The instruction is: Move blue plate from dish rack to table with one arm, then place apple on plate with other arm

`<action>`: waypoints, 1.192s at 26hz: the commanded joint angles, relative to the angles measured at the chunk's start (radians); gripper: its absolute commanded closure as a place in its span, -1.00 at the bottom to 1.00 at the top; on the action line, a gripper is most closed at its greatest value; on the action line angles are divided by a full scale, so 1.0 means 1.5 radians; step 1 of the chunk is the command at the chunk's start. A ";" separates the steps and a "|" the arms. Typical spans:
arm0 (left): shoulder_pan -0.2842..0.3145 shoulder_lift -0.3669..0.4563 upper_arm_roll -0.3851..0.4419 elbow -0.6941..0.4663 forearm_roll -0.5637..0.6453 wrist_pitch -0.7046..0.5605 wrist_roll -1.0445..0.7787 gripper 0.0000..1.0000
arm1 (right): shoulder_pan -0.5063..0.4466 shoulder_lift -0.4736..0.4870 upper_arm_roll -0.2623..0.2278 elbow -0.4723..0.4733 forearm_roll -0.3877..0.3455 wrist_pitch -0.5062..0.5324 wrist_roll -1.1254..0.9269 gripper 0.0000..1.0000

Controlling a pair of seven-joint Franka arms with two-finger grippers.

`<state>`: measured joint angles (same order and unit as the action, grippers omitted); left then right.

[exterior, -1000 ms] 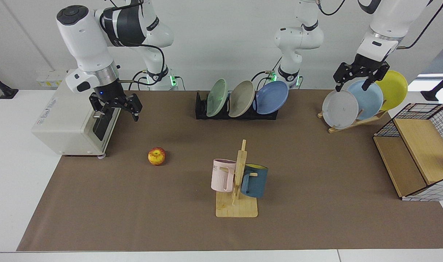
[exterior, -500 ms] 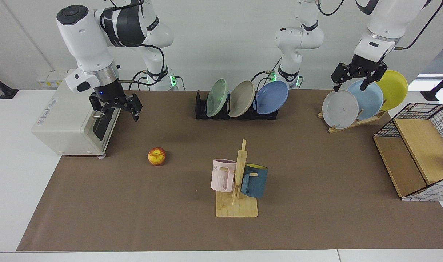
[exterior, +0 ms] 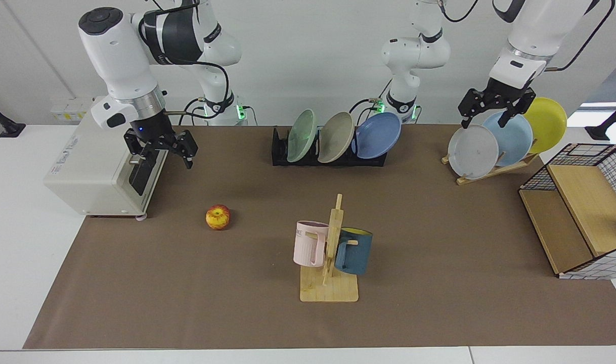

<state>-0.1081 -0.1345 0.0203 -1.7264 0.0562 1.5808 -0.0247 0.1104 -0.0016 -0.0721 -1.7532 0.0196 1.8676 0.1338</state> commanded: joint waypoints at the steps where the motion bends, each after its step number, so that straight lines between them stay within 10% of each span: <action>1: -0.027 -0.066 -0.033 -0.094 0.054 0.020 -0.050 -1.00 | -0.008 -0.006 0.005 -0.003 0.010 0.005 0.007 -1.00; 12: -0.028 -0.226 -0.192 -0.418 0.106 0.170 -0.270 -1.00 | 0.001 -0.009 0.005 -0.003 0.008 0.000 0.011 -1.00; 31: -0.033 -0.247 -0.225 -0.536 0.102 0.245 -0.263 -1.00 | 0.040 0.118 0.011 0.021 -0.012 0.093 0.036 -1.00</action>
<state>-0.1510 -0.4710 -0.3168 -2.4690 0.1937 1.9191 -0.4520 0.1596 0.0986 -0.0573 -1.7457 0.0157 1.9523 0.1442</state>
